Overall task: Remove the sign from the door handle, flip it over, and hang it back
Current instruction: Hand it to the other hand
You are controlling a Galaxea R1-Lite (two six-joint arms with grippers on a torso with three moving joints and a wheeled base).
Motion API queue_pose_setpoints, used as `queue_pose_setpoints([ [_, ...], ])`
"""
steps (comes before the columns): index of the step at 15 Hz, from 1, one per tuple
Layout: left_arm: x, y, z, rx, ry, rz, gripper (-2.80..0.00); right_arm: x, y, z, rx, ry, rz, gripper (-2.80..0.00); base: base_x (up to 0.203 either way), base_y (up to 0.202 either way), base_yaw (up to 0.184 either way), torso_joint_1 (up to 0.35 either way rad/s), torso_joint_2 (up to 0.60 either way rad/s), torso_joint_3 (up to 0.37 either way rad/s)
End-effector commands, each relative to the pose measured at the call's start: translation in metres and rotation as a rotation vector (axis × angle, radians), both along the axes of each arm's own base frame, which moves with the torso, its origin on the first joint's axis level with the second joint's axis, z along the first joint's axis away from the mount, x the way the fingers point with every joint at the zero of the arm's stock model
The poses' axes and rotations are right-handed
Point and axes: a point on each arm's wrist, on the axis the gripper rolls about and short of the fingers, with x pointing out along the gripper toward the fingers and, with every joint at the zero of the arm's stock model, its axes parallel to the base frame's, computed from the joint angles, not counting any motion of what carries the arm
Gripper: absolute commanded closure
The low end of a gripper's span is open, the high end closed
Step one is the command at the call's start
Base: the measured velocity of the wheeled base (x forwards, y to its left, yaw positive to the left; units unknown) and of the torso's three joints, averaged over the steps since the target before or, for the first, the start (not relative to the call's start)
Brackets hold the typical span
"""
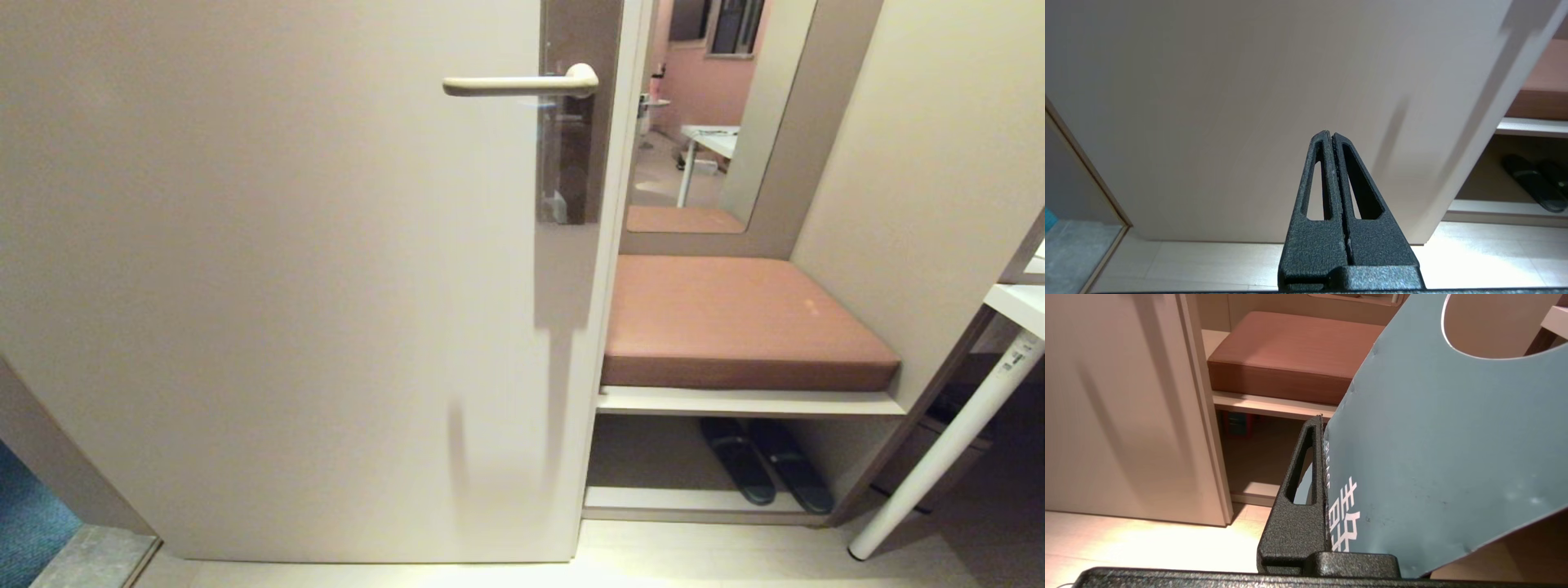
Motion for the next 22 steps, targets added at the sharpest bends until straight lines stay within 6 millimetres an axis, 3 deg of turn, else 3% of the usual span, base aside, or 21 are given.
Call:
queue_pose_setpoints([
  [1,0.0,0.0,0.0001,-0.001,-0.001,0.001,0.0,0.0001,0.0,-0.0001,-0.001,0.002,0.0,0.0,0.002,-0.118,0.007,0.007,0.0,-0.002],
  [13,0.0,0.0,0.0001,-0.001,-0.001,0.001,0.0,0.0001,0.0,-0.0001,-0.001,0.002,0.0,0.0,0.0,-0.189,0.001,0.002,0.0,0.003],
  [22,0.0,0.0,0.0001,-0.001,-0.001,0.001,0.0,0.0001,0.0,-0.0001,-0.001,0.002,0.0,0.0,0.0,-0.009,0.0,0.0,0.0,0.001],
])
